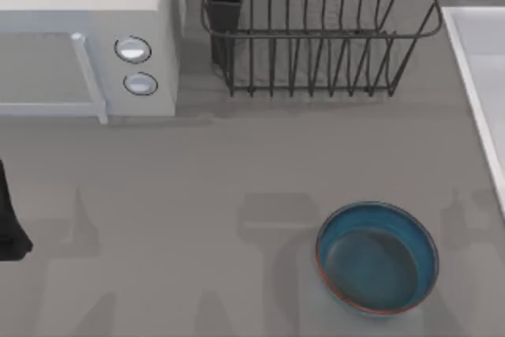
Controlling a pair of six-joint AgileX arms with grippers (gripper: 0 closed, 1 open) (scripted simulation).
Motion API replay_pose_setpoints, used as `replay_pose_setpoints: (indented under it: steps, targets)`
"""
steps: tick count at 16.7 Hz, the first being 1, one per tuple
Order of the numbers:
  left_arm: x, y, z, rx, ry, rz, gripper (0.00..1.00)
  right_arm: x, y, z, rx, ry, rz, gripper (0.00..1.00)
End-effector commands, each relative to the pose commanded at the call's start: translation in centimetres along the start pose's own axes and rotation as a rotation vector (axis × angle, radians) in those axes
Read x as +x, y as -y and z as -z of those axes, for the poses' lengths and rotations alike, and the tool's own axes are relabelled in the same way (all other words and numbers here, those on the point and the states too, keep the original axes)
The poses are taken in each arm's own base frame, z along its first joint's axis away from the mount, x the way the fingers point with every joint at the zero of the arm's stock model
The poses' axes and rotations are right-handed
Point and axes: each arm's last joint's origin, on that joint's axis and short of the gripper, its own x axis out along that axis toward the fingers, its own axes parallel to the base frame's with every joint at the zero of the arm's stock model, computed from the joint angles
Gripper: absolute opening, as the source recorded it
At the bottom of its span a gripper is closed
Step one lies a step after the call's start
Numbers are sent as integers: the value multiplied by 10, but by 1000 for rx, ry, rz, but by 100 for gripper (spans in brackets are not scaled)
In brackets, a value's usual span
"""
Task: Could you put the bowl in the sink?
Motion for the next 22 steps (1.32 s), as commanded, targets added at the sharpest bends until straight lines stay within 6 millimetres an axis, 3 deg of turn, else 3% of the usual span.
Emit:
replay_pose_setpoints:
  steps: [5, 11, 16, 22]
  targets:
    - [0, 0, 0, 0, 0, 0, 100, 37, -29, -36, 55, -510, -5, 100]
    - [0, 0, 0, 0, 0, 0, 100, 93, -78, -54, 38, -993, 89, 100]
    - [0, 0, 0, 0, 0, 0, 100, 121, -107, -55, 7, -1175, 160, 100]
    - [0, 0, 0, 0, 0, 0, 100, 124, -109, -55, 8, -1186, 168, 100]
